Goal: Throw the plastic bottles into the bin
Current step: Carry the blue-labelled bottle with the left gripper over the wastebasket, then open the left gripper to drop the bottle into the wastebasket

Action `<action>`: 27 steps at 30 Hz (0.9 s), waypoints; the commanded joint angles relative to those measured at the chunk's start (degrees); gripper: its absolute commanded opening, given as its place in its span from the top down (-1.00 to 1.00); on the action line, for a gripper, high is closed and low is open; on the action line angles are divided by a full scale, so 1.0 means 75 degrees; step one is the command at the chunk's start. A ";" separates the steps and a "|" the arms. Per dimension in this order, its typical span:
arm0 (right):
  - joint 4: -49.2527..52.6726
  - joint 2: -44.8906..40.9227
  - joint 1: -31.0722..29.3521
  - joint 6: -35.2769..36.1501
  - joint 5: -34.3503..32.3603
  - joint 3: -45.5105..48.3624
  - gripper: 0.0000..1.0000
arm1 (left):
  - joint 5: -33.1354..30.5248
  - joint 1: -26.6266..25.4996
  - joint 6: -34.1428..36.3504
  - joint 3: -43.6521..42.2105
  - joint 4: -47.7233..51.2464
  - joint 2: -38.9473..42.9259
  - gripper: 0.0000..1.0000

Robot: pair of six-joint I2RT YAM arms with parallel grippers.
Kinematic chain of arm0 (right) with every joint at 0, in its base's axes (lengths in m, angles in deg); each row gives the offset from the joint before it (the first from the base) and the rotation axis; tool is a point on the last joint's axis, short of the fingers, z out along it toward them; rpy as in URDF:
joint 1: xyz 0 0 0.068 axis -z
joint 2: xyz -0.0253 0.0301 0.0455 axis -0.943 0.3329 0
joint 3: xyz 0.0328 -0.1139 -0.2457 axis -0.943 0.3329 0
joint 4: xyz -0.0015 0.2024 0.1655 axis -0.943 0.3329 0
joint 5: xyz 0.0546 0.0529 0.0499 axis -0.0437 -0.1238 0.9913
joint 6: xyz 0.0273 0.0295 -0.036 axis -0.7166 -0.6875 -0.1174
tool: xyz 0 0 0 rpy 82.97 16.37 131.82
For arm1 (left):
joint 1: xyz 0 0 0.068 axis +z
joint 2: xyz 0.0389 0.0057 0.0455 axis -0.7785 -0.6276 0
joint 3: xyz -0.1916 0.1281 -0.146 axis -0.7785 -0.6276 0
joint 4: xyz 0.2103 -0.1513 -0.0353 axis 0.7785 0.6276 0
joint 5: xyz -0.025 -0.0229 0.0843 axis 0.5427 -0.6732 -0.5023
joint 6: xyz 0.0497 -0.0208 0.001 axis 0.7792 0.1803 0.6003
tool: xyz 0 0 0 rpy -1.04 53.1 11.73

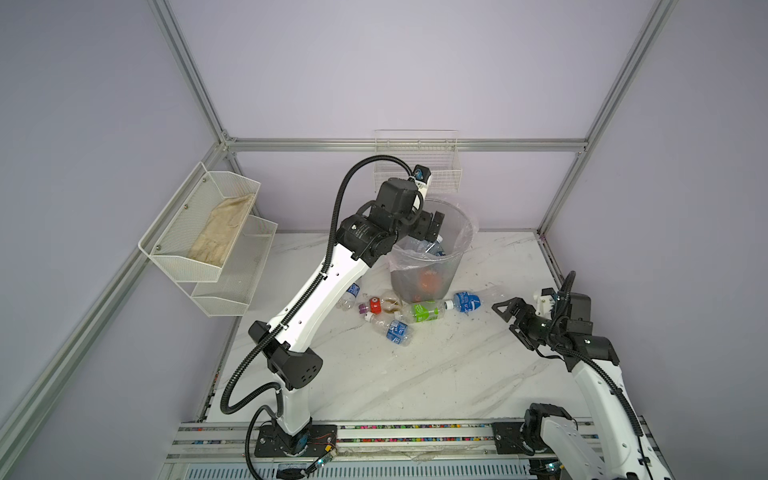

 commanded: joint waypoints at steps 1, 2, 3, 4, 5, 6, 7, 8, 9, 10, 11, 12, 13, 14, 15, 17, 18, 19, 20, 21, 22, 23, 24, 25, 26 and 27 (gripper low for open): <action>0.0103 -0.0094 0.0015 0.0112 0.0098 0.0007 -0.93 | 0.0189 0.0010 -0.0215 0.0049 -0.0331 0.1183 -1.00; 0.0044 -0.0098 0.0017 0.0068 0.0091 0.0055 -0.93 | 0.0174 0.0010 -0.0197 -0.0086 -0.0369 0.1281 -1.00; -0.0018 -0.0076 0.0011 0.0014 0.0085 0.0097 -0.94 | 0.0166 0.0010 -0.0197 -0.0156 -0.0371 0.1340 -0.99; -0.0060 -0.0069 0.0013 -0.0026 0.0088 0.0121 -0.94 | 0.0175 0.0011 -0.0197 -0.0255 -0.0371 0.1400 -1.00; -0.0088 -0.0054 0.0012 -0.0053 0.0088 0.0123 -0.94 | 0.0194 0.0005 -0.0197 -0.0331 -0.0381 0.1448 -1.00; -0.0097 -0.0042 0.0016 -0.0055 0.0088 0.0107 -0.94 | 0.0201 0.0013 -0.0197 -0.0390 -0.0388 0.1472 -1.00; -0.0086 -0.0029 0.0018 -0.0044 0.0085 0.0094 -0.94 | 0.0211 0.0011 -0.0195 -0.0453 -0.0401 0.1508 -1.00; -0.0069 -0.0024 0.0017 -0.0031 0.0073 0.0076 -0.94 | 0.0223 0.0008 -0.0208 -0.0500 -0.0416 0.1525 -1.00; -0.0053 -0.0025 0.0018 -0.0003 0.0062 0.0060 -0.93 | 0.0239 0.0010 -0.0219 -0.0534 -0.0433 0.1545 -1.00; -0.0016 -0.0023 0.0018 0.0025 0.0050 0.0040 -0.94 | 0.0247 0.0011 -0.0229 -0.0570 -0.0464 0.1568 -1.00; 0.0002 -0.0024 0.0013 0.0056 0.0050 0.0040 -0.93 | 0.0260 0.0008 -0.0242 -0.0604 -0.0493 0.1570 -1.00; 0.0022 -0.0024 0.0014 0.0068 0.0050 0.0040 -0.94 | 0.0269 0.0011 -0.0232 -0.0620 -0.0519 0.1587 -1.00; 0.0025 -0.0023 0.0018 0.0074 0.0050 0.0040 -0.94 | 0.0278 0.0011 -0.0240 -0.0634 -0.0524 0.1592 -1.00; 0.0026 -0.0023 0.0009 0.0075 0.0050 0.0062 -0.94 | 0.0290 0.0011 -0.0244 -0.0646 -0.0534 0.1597 -0.99; 0.0024 -0.0027 0.0017 0.0074 0.0050 0.0074 -0.94 | 0.0303 0.0011 -0.0244 -0.0654 -0.0542 0.1607 -1.00; 0.0014 -0.0030 0.0018 0.0061 0.0050 0.0090 -0.94 | 0.0362 0.0008 -0.0255 -0.0729 -0.0566 0.1663 -1.00; 0.0002 -0.0024 0.0012 0.0054 0.0050 0.0095 -0.93 | 0.0390 0.0011 -0.0267 -0.0770 -0.0572 0.1698 -1.00; 0.0002 -0.0023 0.0018 0.0051 0.0049 0.0106 -0.94 | 0.0408 0.0010 -0.0264 -0.0834 -0.0604 0.1741 -1.00; -0.0009 -0.0024 0.0012 0.0051 0.0027 0.0110 -0.94 | 0.0399 0.0010 -0.0267 -0.0891 -0.0618 0.1779 -1.00; -0.0010 -0.0018 0.0016 0.0045 0.0026 0.0104 -0.93 | 0.0391 0.0012 -0.0256 -0.0936 -0.0640 0.1816 -1.00; -0.0015 -0.0013 0.0018 0.0040 0.0026 0.0099 -0.94 | 0.0370 0.0010 -0.0255 -0.1003 -0.0655 0.1869 -1.00; -0.0010 -0.0006 0.0017 0.0045 0.0026 0.0097 -0.94 | 0.0358 0.0011 -0.0255 -0.1071 -0.0680 0.1908 -1.00; -0.0010 0.0000 0.0018 0.0039 0.0026 0.0087 -0.93 | 0.0351 0.0011 -0.0249 -0.1117 -0.0701 0.1944 -0.99; -0.0001 0.0011 0.0017 0.0039 0.0015 0.0075 -0.94 | 0.0362 0.0011 -0.0268 -0.1158 -0.0709 0.1980 -1.00; 0.0002 0.0009 0.0017 0.0029 0.0004 0.0072 -0.93 | 0.0388 0.0011 -0.0261 -0.1192 -0.0715 0.2009 -1.00; 0.0006 0.0002 0.0012 0.0027 0.0000 0.0075 -0.94 | 0.0397 0.0011 -0.0278 -0.1224 -0.0721 0.2034 -1.00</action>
